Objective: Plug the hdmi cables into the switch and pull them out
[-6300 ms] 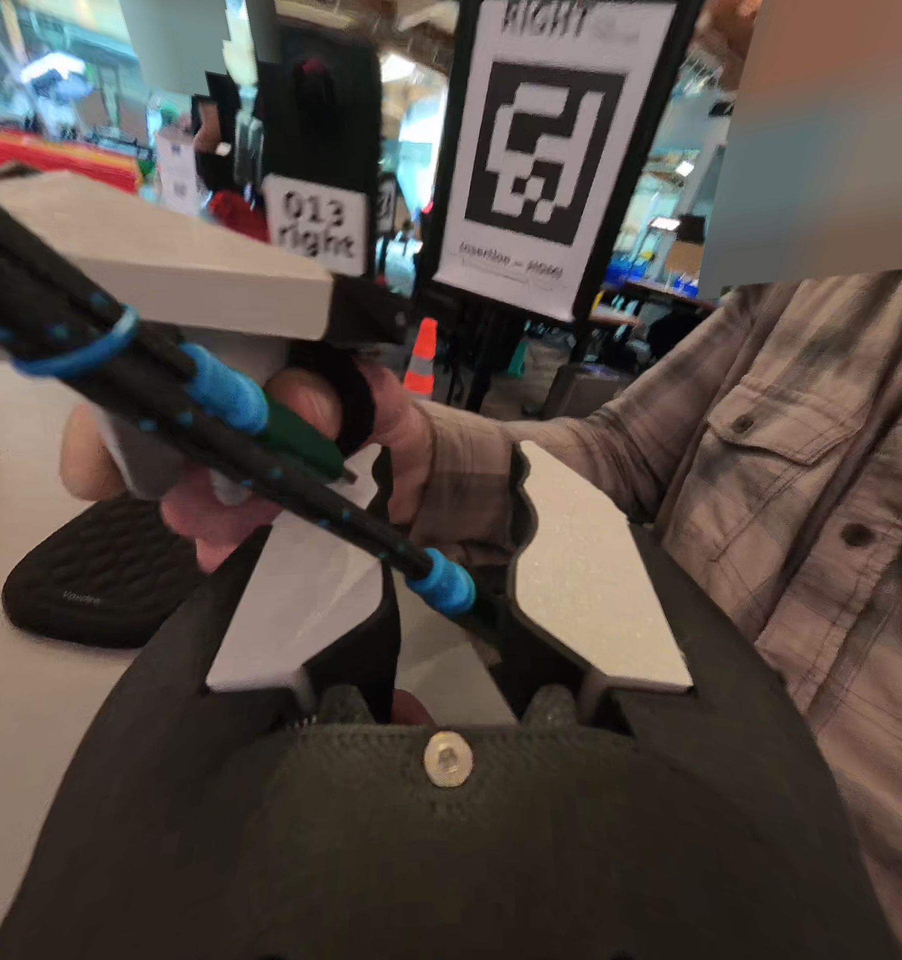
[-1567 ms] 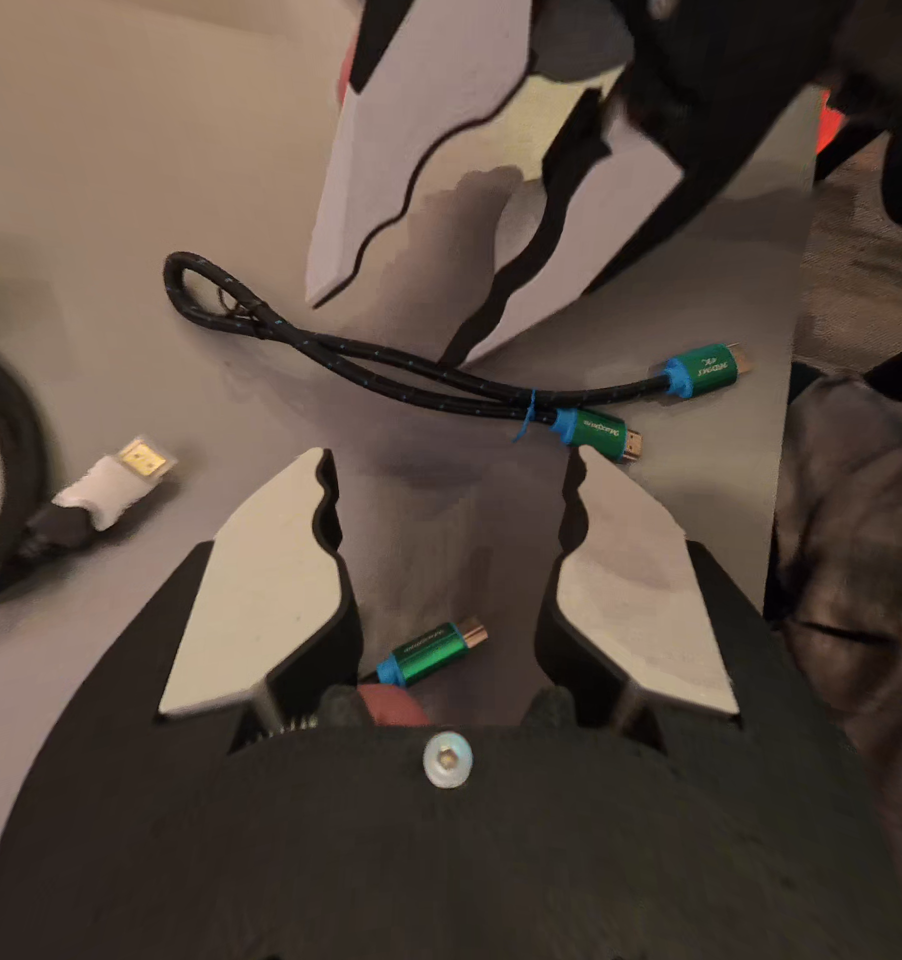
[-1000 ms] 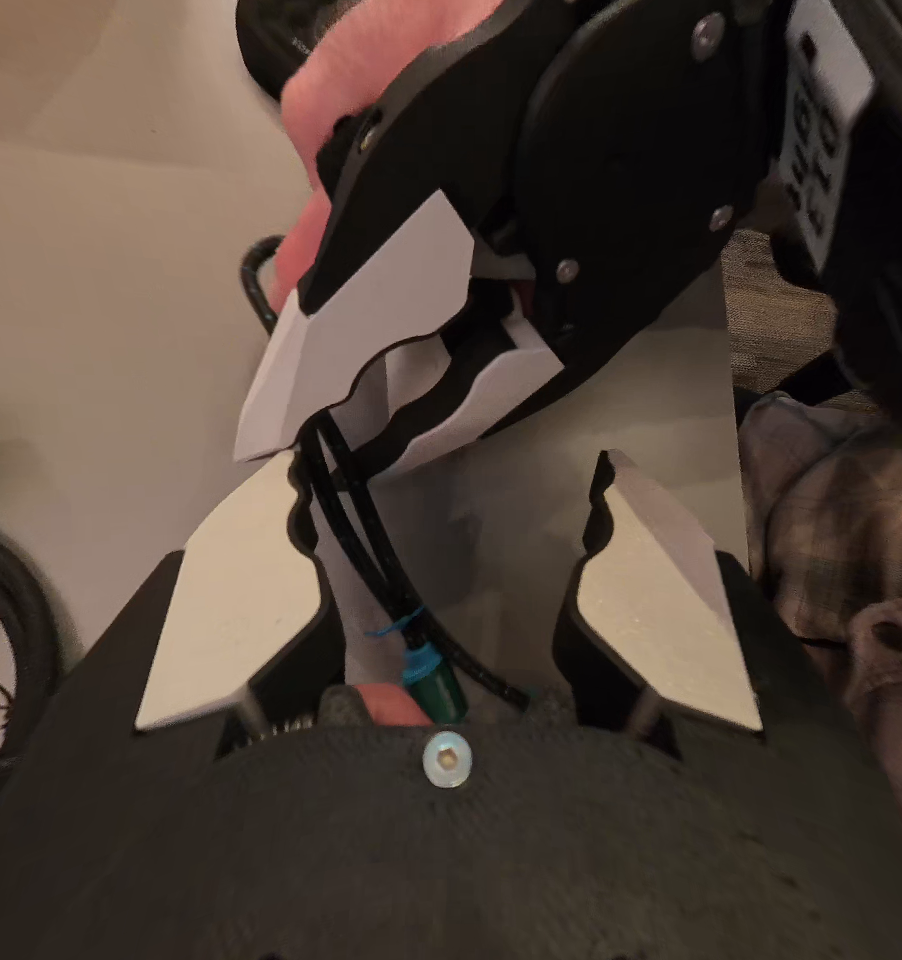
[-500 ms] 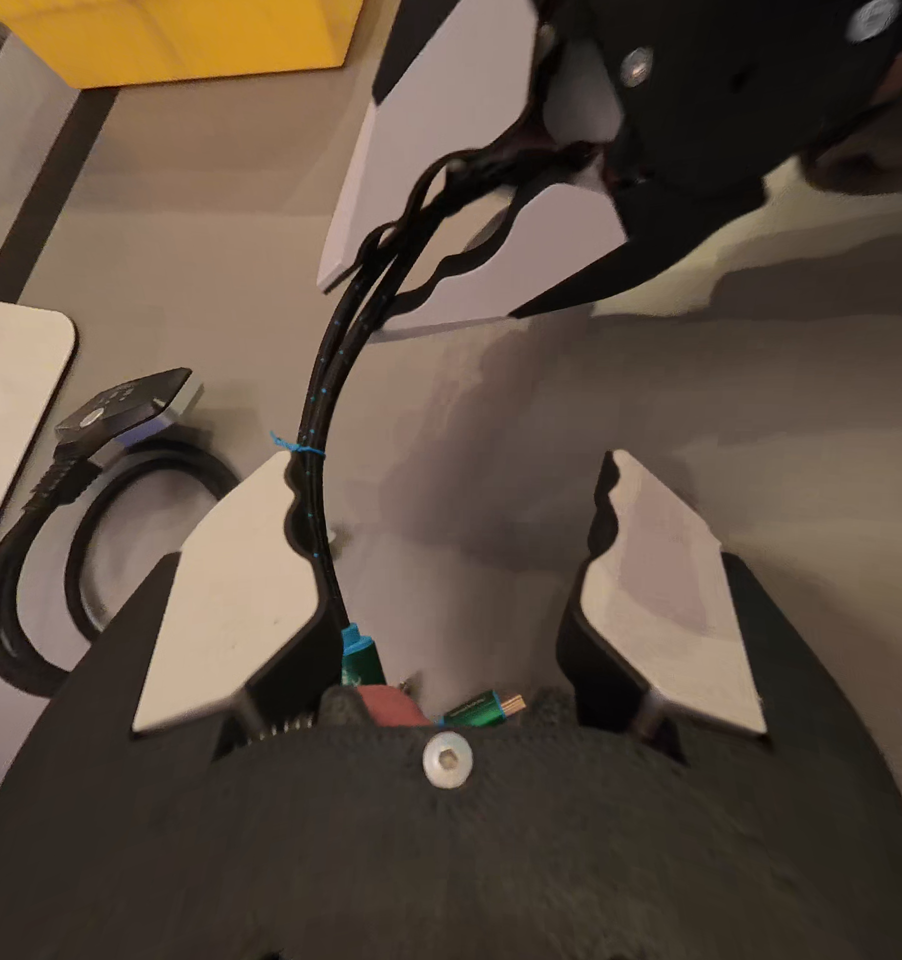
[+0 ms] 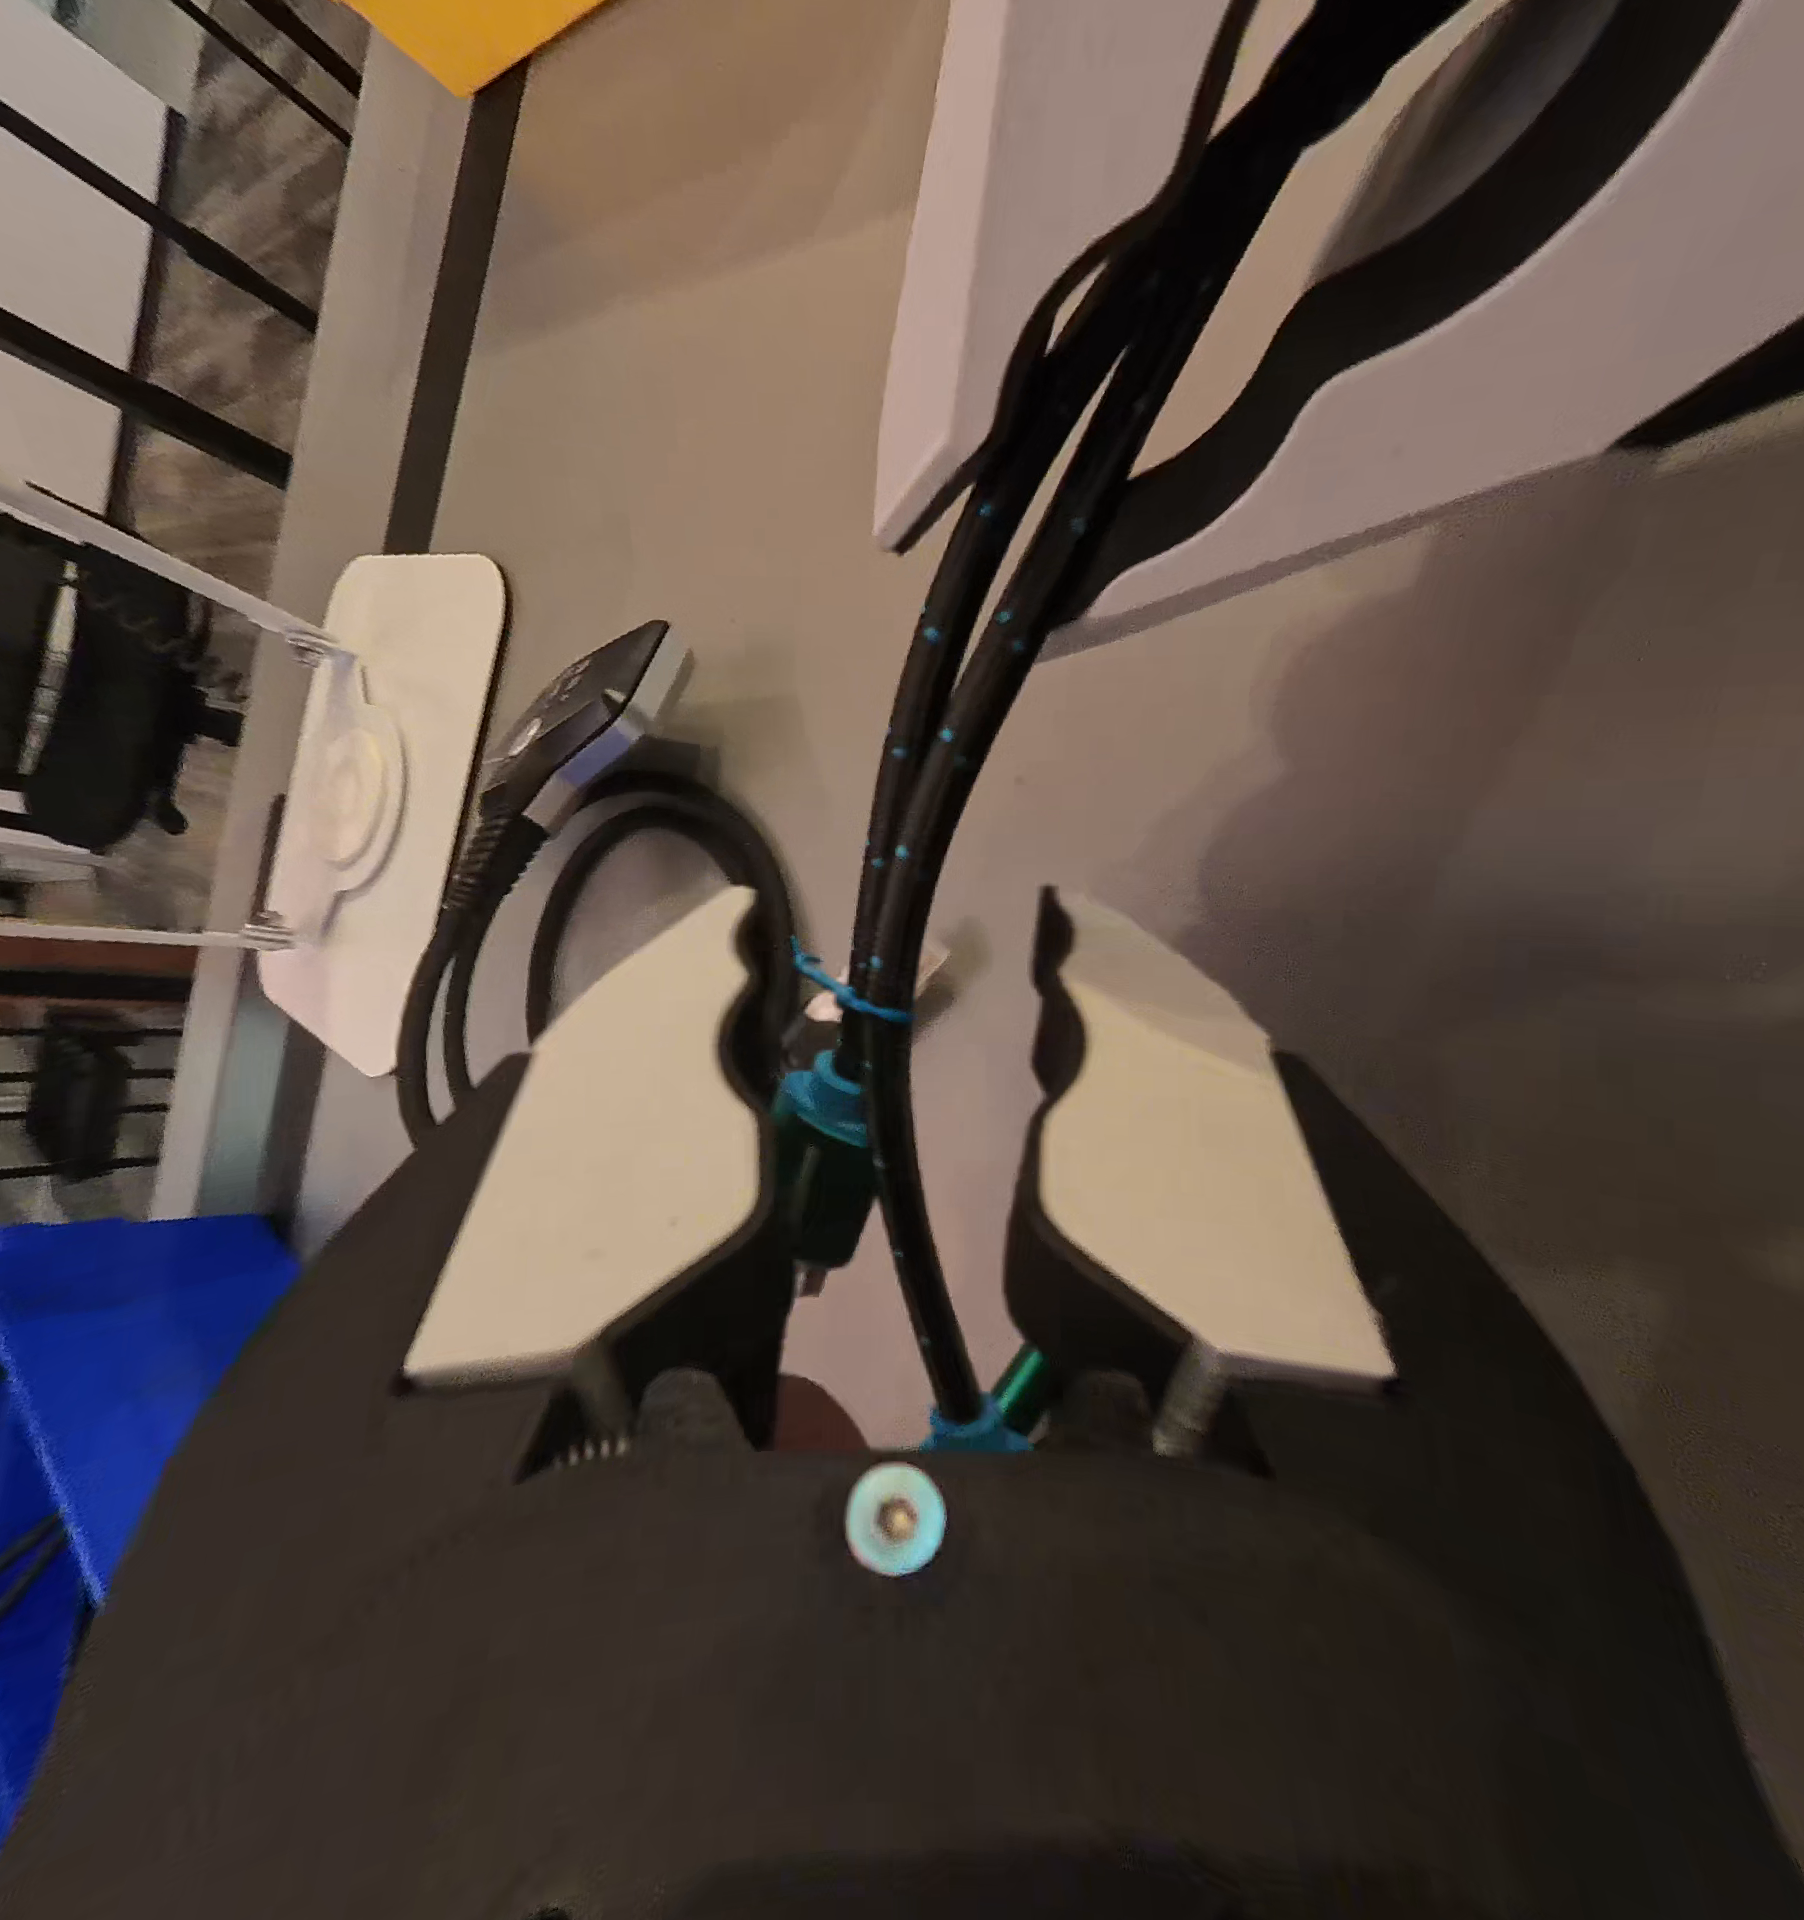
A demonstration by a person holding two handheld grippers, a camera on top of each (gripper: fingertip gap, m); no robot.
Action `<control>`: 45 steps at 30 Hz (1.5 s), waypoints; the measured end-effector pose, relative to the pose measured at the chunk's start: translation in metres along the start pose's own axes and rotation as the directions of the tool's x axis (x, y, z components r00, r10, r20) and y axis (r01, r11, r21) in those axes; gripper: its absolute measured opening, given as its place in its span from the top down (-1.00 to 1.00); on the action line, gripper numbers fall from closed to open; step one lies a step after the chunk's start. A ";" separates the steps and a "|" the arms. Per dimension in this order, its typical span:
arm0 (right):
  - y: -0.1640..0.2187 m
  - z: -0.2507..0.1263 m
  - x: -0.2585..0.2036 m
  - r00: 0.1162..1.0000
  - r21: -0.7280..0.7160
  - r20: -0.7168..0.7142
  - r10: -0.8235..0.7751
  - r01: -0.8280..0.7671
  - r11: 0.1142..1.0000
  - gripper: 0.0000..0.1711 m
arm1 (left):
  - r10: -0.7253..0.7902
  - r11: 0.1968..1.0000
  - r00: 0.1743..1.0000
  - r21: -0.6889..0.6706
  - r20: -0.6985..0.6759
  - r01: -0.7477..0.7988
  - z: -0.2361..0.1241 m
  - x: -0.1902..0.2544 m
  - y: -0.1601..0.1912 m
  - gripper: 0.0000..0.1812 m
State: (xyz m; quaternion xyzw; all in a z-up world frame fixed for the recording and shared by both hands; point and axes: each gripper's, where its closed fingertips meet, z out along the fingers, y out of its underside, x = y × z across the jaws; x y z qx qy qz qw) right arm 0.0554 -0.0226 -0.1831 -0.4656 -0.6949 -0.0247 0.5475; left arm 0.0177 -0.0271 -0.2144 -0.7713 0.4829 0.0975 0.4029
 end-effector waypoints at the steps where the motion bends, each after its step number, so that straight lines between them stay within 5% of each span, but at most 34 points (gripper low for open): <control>1: -0.001 0.000 -0.001 1.000 0.002 0.006 -0.001 0.001 1.000 0.86 | 0.009 1.000 1.000 0.001 0.008 -0.009 0.000 -0.002 0.001 0.65; 2: -0.002 0.000 -0.003 1.000 0.007 0.015 -0.002 0.002 1.000 0.86 | 0.013 1.000 1.000 -0.006 0.007 -0.013 0.000 -0.003 0.003 0.81; 10: -0.016 -0.003 0.013 0.995 0.069 -0.006 0.099 -0.099 0.993 0.60 | 0.101 0.995 0.967 -0.028 0.236 -0.097 -0.010 -0.043 0.012 0.91; 15: -0.025 -0.009 0.017 0.920 0.135 0.171 0.353 -0.377 0.916 0.41 | 0.280 0.957 0.827 -0.076 0.488 -0.279 -0.029 -0.076 0.013 0.92; 19: -0.038 -0.010 0.026 0.863 0.164 0.247 0.440 -0.485 0.859 0.28 | 0.382 0.913 0.736 -0.107 0.559 -0.393 -0.040 -0.079 0.010 0.92; 23: -0.036 0.008 0.011 0.962 0.080 0.164 0.220 -0.235 0.969 0.37 | 0.473 0.874 0.699 -0.185 0.536 -0.450 -0.039 -0.067 0.014 0.92; 29: -0.040 0.034 -0.011 0.992 0.015 0.128 -0.010 0.008 1.000 0.84 | 0.488 0.870 0.715 -0.217 0.501 -0.442 -0.040 -0.050 0.019 0.90; 31: -0.043 0.038 -0.011 0.987 0.033 0.158 0.036 -0.041 0.999 0.90 | 0.454 0.890 0.741 -0.203 0.495 -0.409 -0.041 -0.050 0.025 0.79; 34: -0.037 0.045 -0.001 0.989 0.019 0.139 0.049 -0.052 0.998 0.90 | 0.378 0.925 0.805 -0.164 0.456 -0.342 -0.052 -0.054 0.032 0.35; 39: -0.029 0.054 0.015 0.975 0.035 0.154 0.158 -0.165 0.986 0.90 | 0.209 0.977 0.866 -0.065 0.454 -0.202 -0.097 -0.090 0.053 0.11; 45: -0.051 0.056 0.004 0.933 0.071 0.268 0.241 -0.269 0.960 0.90 | -0.178 0.958 0.959 0.261 0.220 0.118 -0.128 -0.096 0.063 0.06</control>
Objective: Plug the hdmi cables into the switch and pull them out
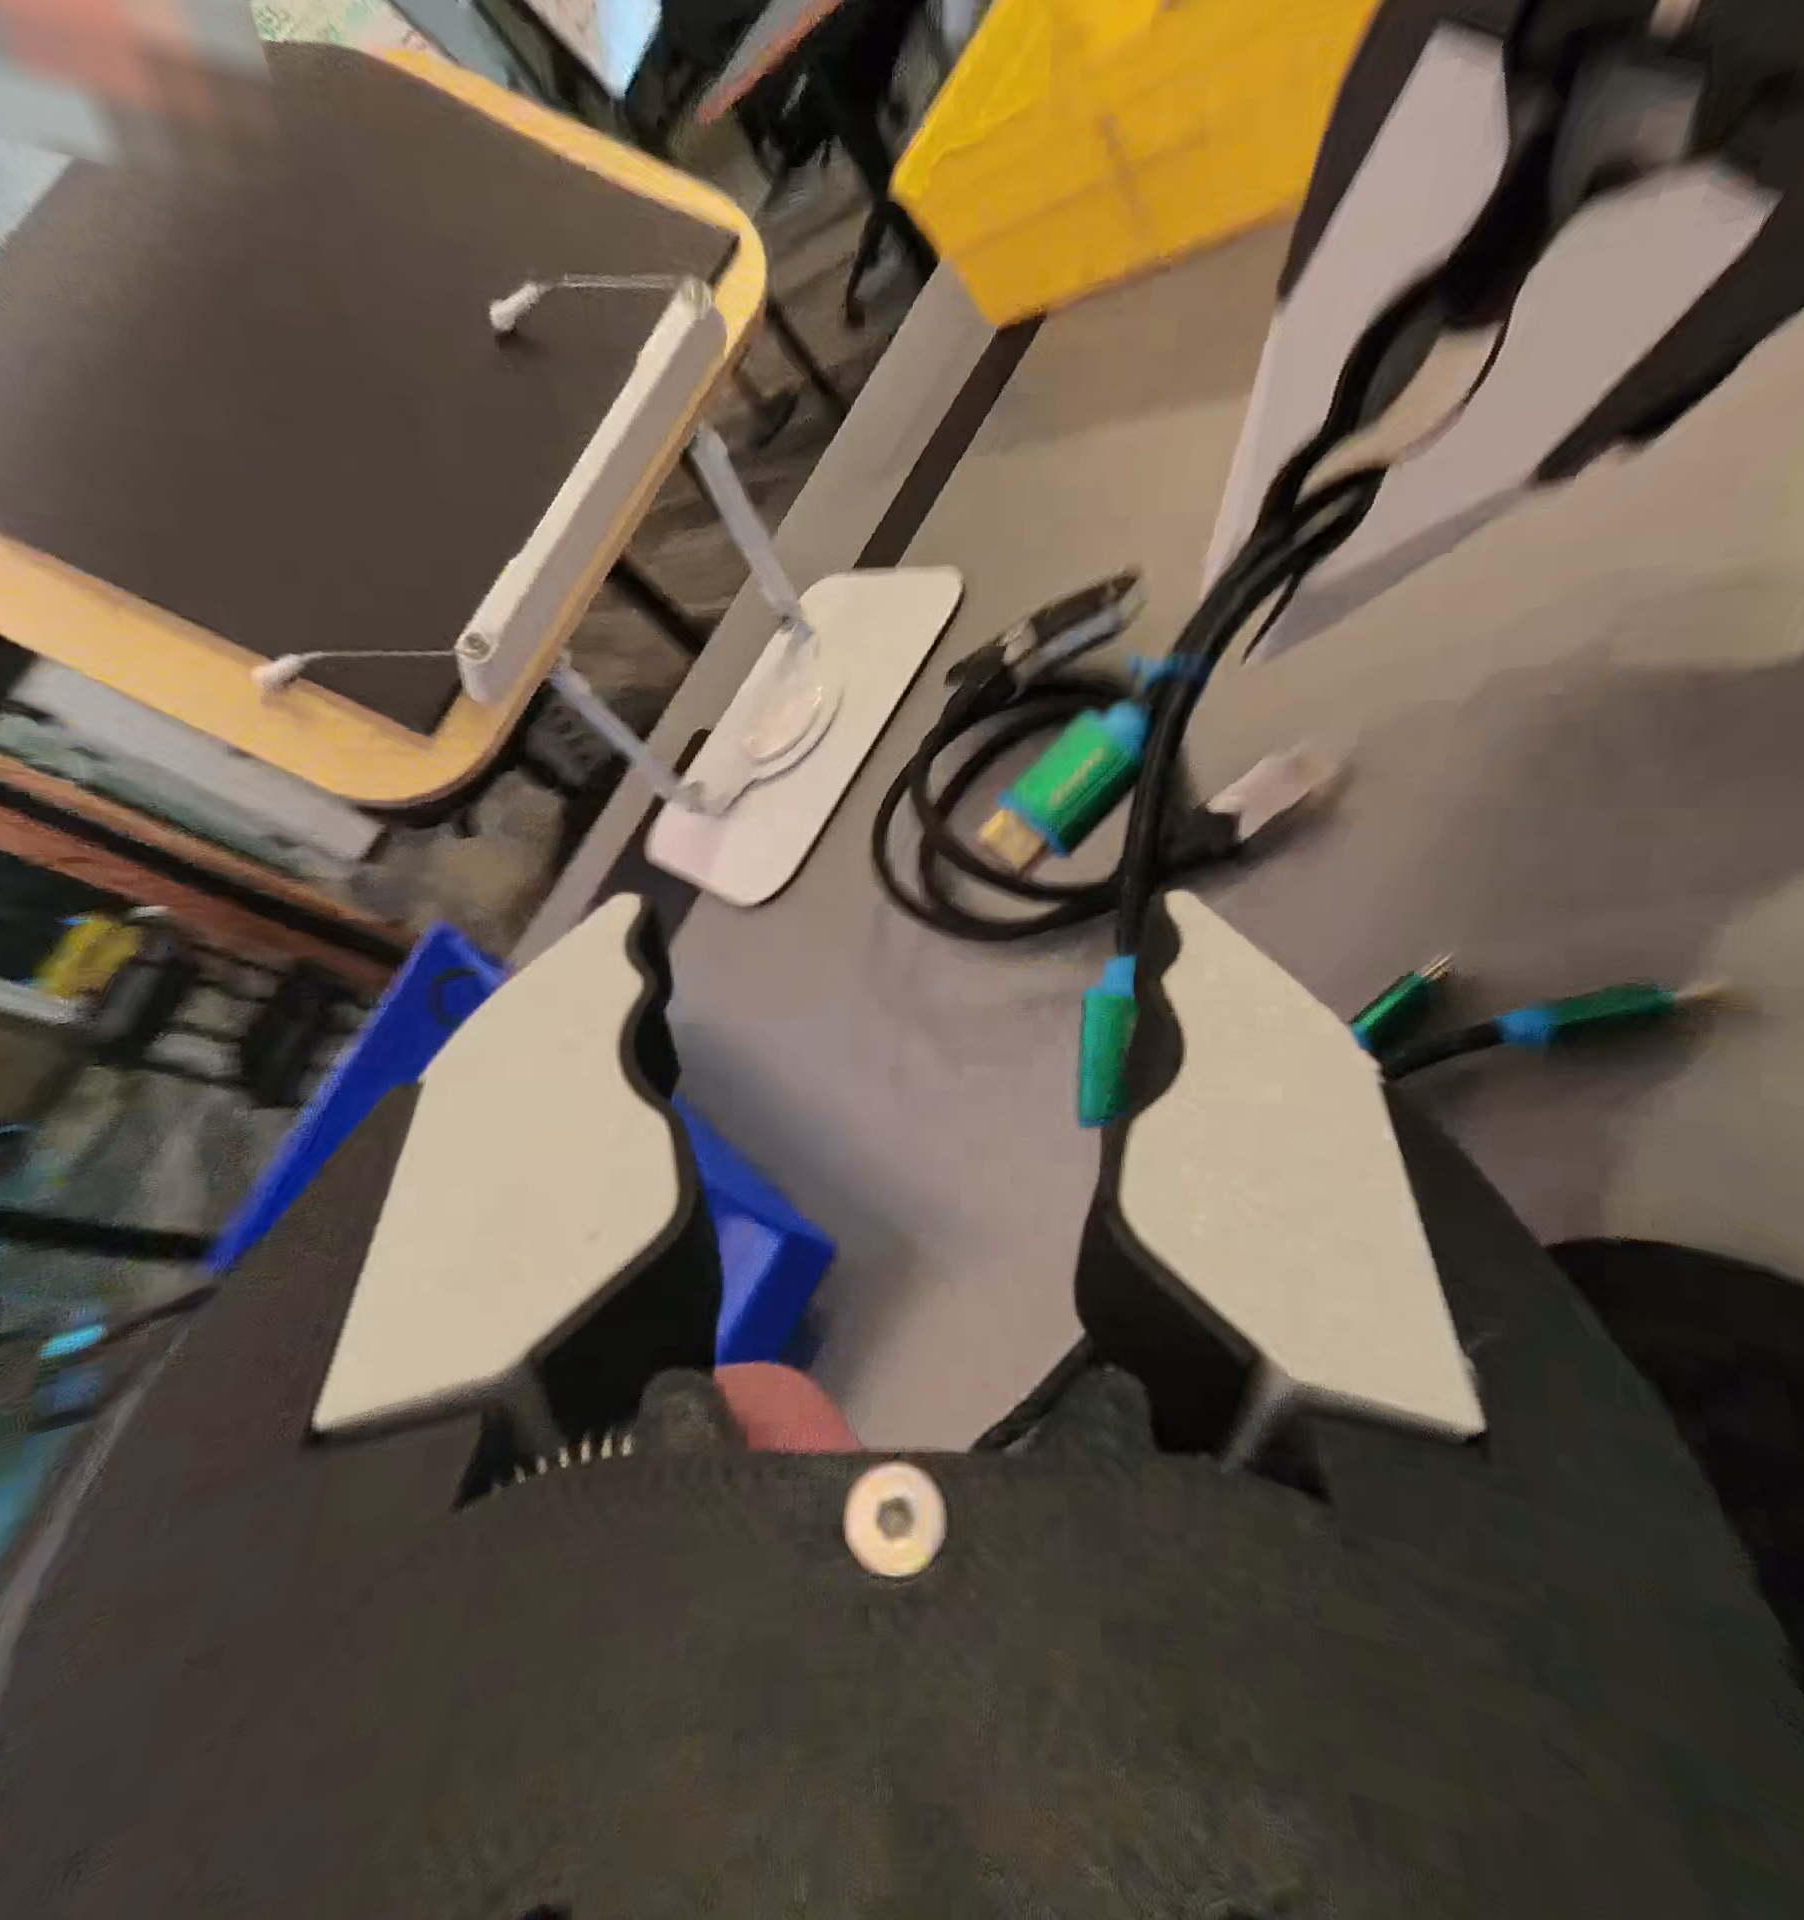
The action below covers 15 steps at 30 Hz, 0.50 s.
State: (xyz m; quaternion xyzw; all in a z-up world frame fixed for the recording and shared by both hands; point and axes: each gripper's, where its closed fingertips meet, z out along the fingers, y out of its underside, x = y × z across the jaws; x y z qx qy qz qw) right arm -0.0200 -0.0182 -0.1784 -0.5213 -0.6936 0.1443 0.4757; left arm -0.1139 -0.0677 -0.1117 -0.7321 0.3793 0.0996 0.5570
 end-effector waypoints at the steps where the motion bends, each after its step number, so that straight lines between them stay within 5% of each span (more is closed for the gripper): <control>1: 0.001 0.002 -0.001 1.000 -0.011 -0.003 0.004 -0.004 1.000 0.90 | -0.107 0.992 0.992 0.064 -0.063 0.111 -0.005 0.001 -0.005 0.06; 4: 0.008 0.007 -0.007 0.999 -0.035 0.024 0.026 -0.025 0.999 0.91 | -0.308 0.915 0.936 0.214 -0.170 0.341 -0.020 -0.014 -0.018 0.23; 7: 0.023 0.007 -0.012 0.997 -0.084 0.066 0.043 -0.037 0.996 0.91 | -0.117 0.993 0.989 -0.011 -0.095 0.116 -0.017 -0.018 0.026 0.31; 9: 0.032 0.005 -0.015 0.994 -0.107 0.085 0.062 -0.052 0.993 0.91 | 0.003 0.978 0.984 -0.204 -0.179 -0.040 -0.017 0.000 0.062 0.21; 15: 0.055 0.001 -0.030 0.977 -0.201 0.147 0.153 -0.122 0.972 0.91 | -0.023 0.916 0.909 -0.374 -0.417 -0.149 -0.003 0.053 0.112 0.19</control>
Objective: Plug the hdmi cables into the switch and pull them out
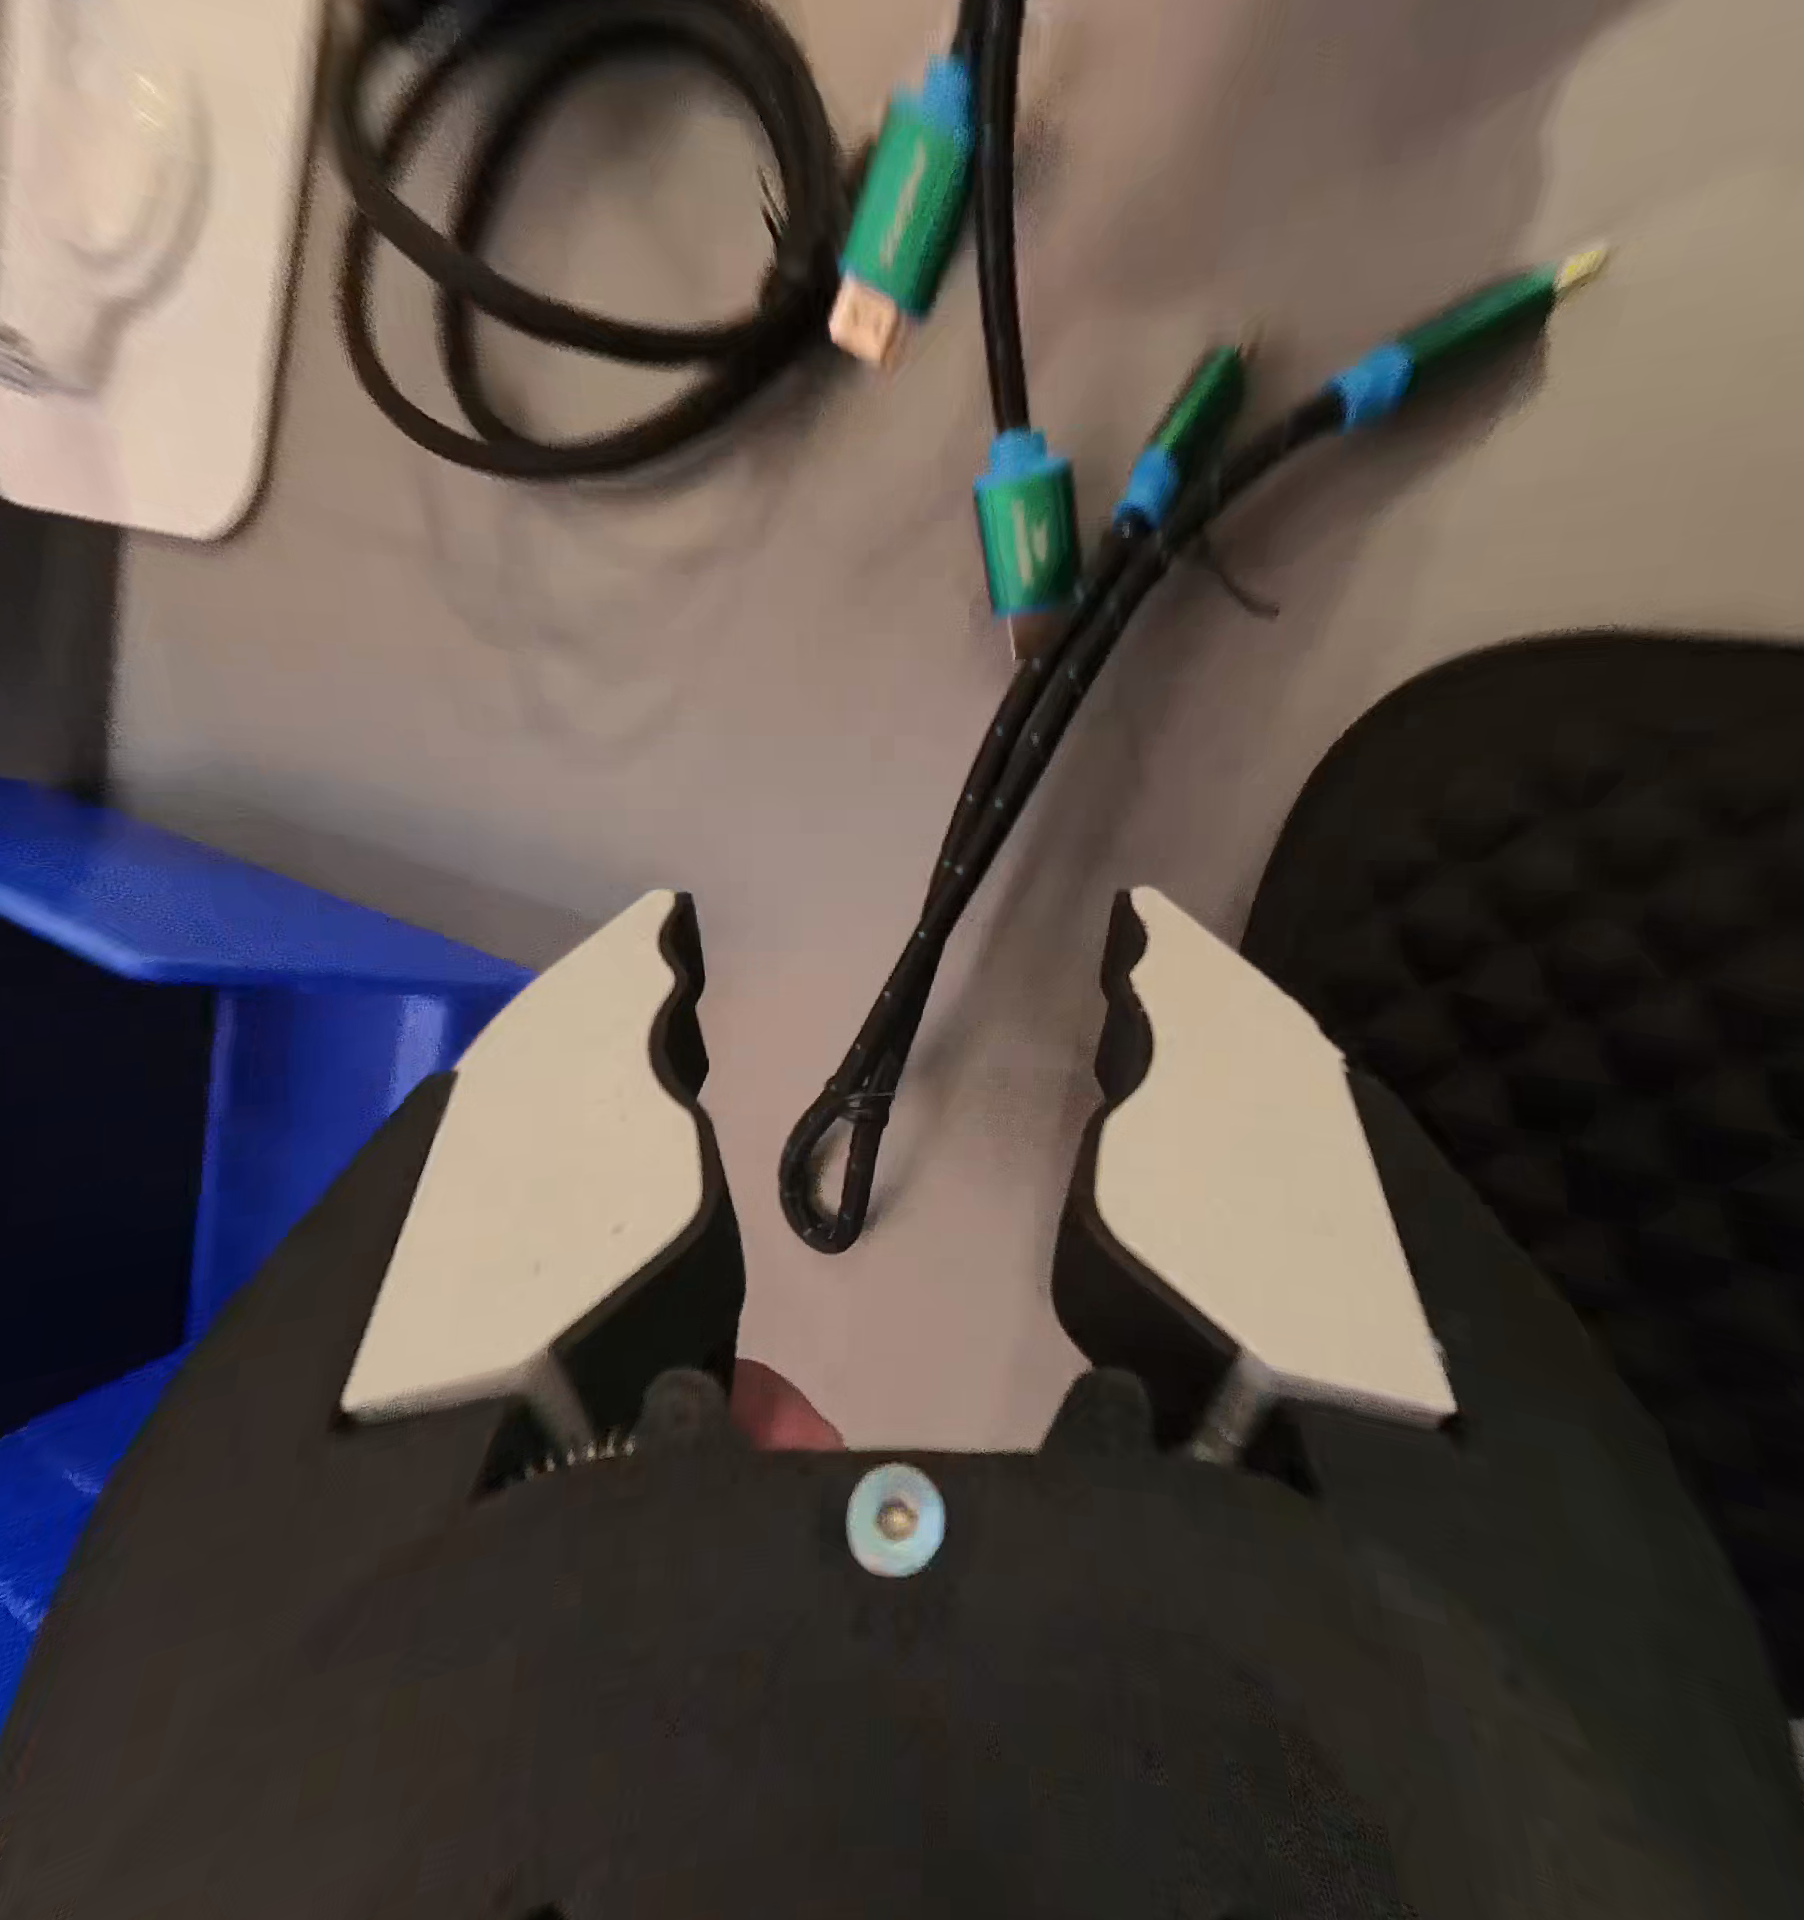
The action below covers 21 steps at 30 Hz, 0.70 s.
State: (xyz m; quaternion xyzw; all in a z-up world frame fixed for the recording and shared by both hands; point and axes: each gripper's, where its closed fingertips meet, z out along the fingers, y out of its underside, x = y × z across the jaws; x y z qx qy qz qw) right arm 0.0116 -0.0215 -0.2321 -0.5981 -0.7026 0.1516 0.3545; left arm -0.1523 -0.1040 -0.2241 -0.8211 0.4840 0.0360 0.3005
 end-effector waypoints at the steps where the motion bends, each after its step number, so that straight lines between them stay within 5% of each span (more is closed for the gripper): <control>1: 0.004 0.000 -0.004 1.000 -0.013 0.019 0.018 -0.018 1.000 0.90 | 0.017 0.999 1.000 -0.033 -0.016 -0.018 0.009 0.003 0.006 0.19; 5: 0.020 0.001 -0.025 0.988 -0.061 0.120 0.092 -0.085 0.994 0.84 | 0.047 0.993 0.998 -0.103 -0.048 -0.052 0.034 0.008 0.017 0.43; 9: 0.026 -0.006 -0.041 0.967 -0.063 0.202 0.153 -0.143 0.988 0.42 | 0.090 0.984 0.995 -0.152 -0.030 -0.094 0.043 -0.002 0.021 0.86; 13: 0.035 -0.020 -0.034 0.966 -0.039 0.178 0.186 -0.182 0.983 0.29 | 0.137 0.970 0.989 -0.196 -0.057 -0.146 0.039 -0.006 0.025 0.93; 21: 0.048 -0.036 -0.039 0.967 -0.023 0.168 0.194 -0.193 0.981 0.42 | 0.130 0.980 0.986 -0.136 -0.107 -0.144 0.006 -0.011 0.007 0.93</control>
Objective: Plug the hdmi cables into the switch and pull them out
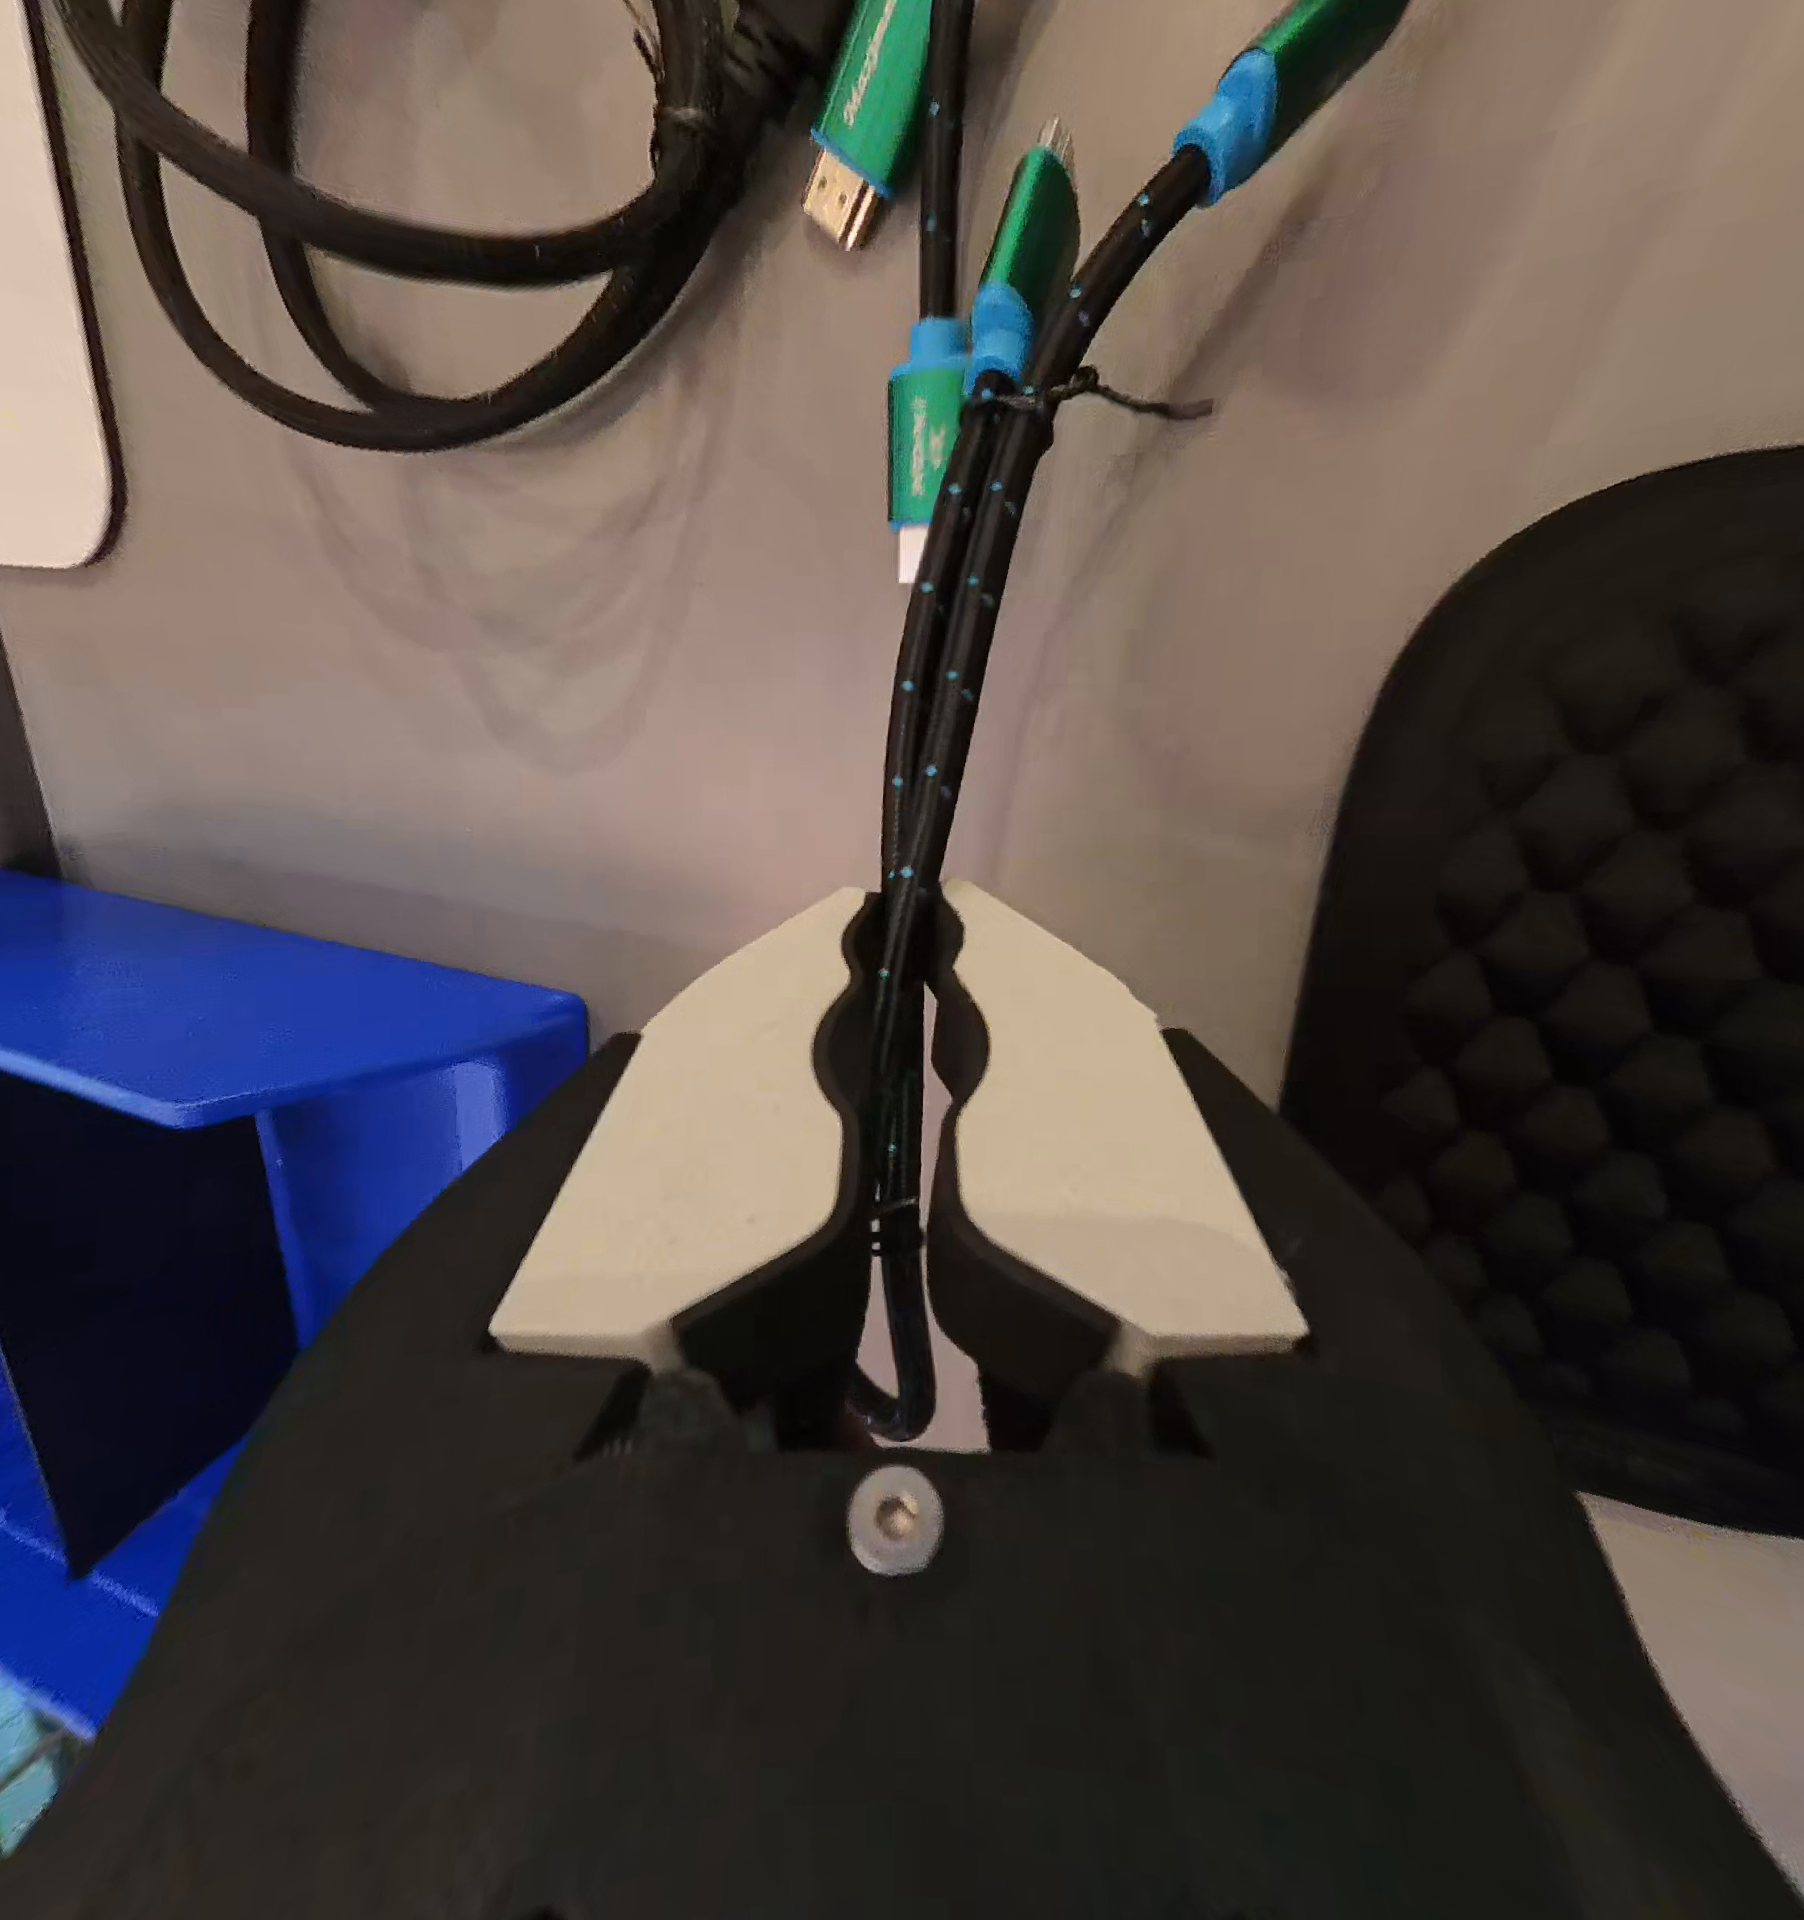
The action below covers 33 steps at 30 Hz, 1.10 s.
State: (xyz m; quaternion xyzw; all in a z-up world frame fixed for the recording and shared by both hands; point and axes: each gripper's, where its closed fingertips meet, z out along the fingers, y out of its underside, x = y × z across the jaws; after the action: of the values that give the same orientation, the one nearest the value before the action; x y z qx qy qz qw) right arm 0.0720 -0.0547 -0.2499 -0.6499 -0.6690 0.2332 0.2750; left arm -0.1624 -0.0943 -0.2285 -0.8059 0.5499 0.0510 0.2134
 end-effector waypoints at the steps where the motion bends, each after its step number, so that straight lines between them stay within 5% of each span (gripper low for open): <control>1: 0.003 0.002 -0.001 1.000 -0.016 -0.011 -0.009 0.008 1.000 0.43 | 0.008 1.000 1.000 0.016 -0.006 -0.008 -0.004 0.001 -0.006 0.93; 6: 0.014 0.008 0.009 0.995 -0.090 -0.091 -0.040 0.031 0.995 0.50 | 0.079 0.986 0.996 0.152 -0.030 -0.073 -0.013 0.021 -0.062 0.93; 13: 0.008 -0.007 0.020 0.996 -0.001 -0.091 0.023 -0.023 1.000 0.50 | 0.100 0.983 0.995 0.155 -0.018 -0.096 0.044 0.045 -0.113 0.93; 14: 0.008 -0.008 0.022 0.995 0.006 -0.093 0.027 -0.026 1.000 0.49 | 0.094 0.984 0.995 0.156 -0.024 -0.090 0.048 0.046 -0.114 0.88; 17: 0.006 -0.011 0.027 0.992 0.029 -0.120 0.024 -0.021 0.999 0.50 | 0.073 0.984 0.997 0.166 -0.009 -0.070 0.043 0.041 -0.114 0.14; 22: -0.004 -0.016 0.041 0.982 0.108 -0.184 0.047 -0.027 0.994 0.54 | -0.141 0.944 0.989 0.305 0.039 0.122 0.011 -0.001 -0.121 0.02; 25: -0.010 -0.020 0.050 0.970 0.153 -0.234 0.058 -0.022 0.988 0.58 | -0.399 0.881 0.907 0.329 0.133 0.339 0.012 -0.056 -0.103 0.00; 30: -0.013 -0.020 0.057 0.960 0.161 -0.278 0.044 0.002 0.987 0.61 | -0.748 0.571 0.646 0.347 -0.155 0.744 0.056 -0.095 -0.102 -0.03; 33: -0.015 -0.020 0.058 0.958 0.165 -0.284 0.037 0.011 0.986 0.62 | -0.792 0.544 0.574 0.189 -0.207 0.818 0.094 -0.093 -0.089 -0.04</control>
State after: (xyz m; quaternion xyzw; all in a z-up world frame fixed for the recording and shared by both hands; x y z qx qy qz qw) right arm 0.0743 0.0013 -0.2212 -0.6561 -0.5964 0.1932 0.4202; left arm -0.1036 0.0510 -0.2579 -0.9333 0.1298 -0.1654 0.2911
